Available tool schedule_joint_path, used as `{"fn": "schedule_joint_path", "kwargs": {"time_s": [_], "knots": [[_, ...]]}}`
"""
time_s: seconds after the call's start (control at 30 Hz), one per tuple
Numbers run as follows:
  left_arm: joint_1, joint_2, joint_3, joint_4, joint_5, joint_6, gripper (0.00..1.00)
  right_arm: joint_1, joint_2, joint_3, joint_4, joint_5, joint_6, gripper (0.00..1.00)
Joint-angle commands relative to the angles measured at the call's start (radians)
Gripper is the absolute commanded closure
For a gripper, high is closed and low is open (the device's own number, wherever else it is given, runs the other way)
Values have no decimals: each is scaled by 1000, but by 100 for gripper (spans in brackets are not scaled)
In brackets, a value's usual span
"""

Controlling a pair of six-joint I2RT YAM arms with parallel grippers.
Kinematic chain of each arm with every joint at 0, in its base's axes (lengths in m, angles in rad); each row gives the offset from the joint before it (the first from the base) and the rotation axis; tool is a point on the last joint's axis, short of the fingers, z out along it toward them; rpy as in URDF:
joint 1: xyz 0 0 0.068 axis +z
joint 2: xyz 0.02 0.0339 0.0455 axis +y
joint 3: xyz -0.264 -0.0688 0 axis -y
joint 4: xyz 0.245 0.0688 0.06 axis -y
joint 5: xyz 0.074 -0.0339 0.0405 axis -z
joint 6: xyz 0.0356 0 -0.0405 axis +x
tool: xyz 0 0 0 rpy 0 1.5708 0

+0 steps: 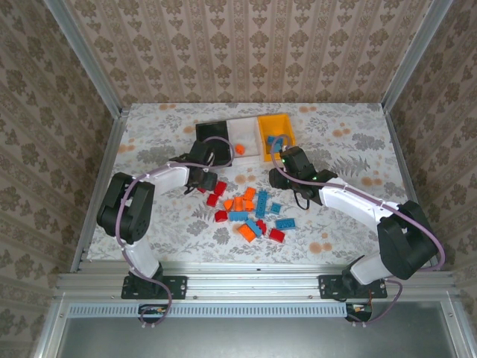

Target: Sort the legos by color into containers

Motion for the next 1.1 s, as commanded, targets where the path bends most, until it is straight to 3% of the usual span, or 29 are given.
{"fn": "schedule_joint_path", "kwargs": {"time_s": [0.0,0.27,0.53,0.87,1.07], "knots": [[2,-2,-35,-7,-4,1,47,-5,-22,-11,17,-2,-8,49],[-6,-38,-52,-49,10,-55,55,-5,-31,-18,18,-3,-8,49],[-15,-40,-46,-87,-11,-93,39,-5,-37,-24,19,-5,-8,49],[-16,-27,-18,-84,-13,-86,66,-5,-49,-32,20,-2,-8,49],[-65,-194,23,-200,-38,-121,71,-5,-44,-42,42,-4,-1,49]]}}
